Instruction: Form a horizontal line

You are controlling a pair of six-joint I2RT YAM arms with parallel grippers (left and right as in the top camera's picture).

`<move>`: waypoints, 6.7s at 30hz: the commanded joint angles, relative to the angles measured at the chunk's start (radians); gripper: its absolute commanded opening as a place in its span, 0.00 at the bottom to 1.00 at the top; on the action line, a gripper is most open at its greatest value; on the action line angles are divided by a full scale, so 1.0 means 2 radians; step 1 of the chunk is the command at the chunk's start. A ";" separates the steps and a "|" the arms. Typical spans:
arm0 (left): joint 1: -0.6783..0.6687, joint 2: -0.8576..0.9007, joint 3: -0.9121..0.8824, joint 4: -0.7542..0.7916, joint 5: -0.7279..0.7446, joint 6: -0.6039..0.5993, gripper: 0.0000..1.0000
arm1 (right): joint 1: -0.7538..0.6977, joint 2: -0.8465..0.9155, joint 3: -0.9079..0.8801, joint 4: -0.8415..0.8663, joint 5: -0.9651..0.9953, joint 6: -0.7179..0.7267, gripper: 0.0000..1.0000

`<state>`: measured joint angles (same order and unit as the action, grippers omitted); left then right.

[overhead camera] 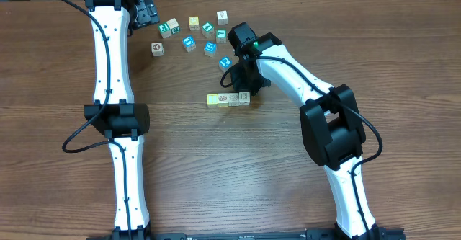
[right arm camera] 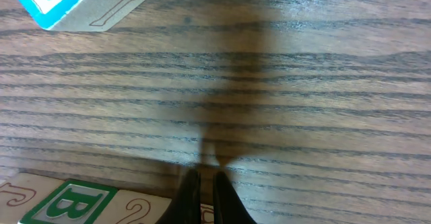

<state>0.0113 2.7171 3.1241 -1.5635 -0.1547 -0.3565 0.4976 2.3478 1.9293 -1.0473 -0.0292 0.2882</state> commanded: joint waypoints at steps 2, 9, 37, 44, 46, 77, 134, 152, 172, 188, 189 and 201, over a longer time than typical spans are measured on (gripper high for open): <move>0.001 -0.015 0.009 0.001 -0.005 0.006 1.00 | 0.000 -0.007 0.000 0.003 -0.003 0.001 0.04; 0.001 -0.015 0.009 0.001 -0.005 0.006 1.00 | 0.000 -0.007 0.000 -0.001 -0.009 0.001 0.04; 0.001 -0.015 0.009 0.001 -0.005 0.006 1.00 | 0.002 -0.007 0.000 0.039 0.003 0.001 0.04; 0.001 -0.015 0.009 0.000 -0.005 0.006 1.00 | -0.005 -0.007 0.000 0.062 0.068 0.036 0.05; 0.001 -0.015 0.009 0.001 -0.005 0.006 1.00 | -0.008 -0.007 0.000 0.054 0.076 0.041 0.05; 0.001 -0.015 0.009 0.001 -0.005 0.006 1.00 | -0.168 -0.007 0.000 0.059 0.112 0.061 0.29; 0.001 -0.015 0.009 0.001 -0.005 0.006 1.00 | -0.191 -0.007 0.000 0.108 0.112 0.026 1.00; 0.001 -0.015 0.009 0.000 -0.005 0.006 1.00 | -0.191 -0.007 0.000 0.108 0.112 0.026 1.00; 0.001 -0.015 0.009 0.001 -0.005 0.006 1.00 | -0.191 -0.007 0.000 0.108 0.112 0.026 1.00; 0.001 -0.224 -0.267 0.001 -0.005 0.006 1.00 | -0.191 -0.007 0.000 0.108 0.112 0.026 1.00; 0.001 -0.244 -0.288 0.001 -0.005 0.006 1.00 | -0.191 -0.007 0.000 0.108 0.112 0.026 1.00; 0.001 -0.433 -0.368 0.000 -0.005 0.006 1.00 | -0.191 -0.007 0.000 0.108 0.112 0.026 1.00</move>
<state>0.0113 1.8923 2.4001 -1.5639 -0.1547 -0.3565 0.1139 2.3478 1.9274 -0.8368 0.1875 0.3401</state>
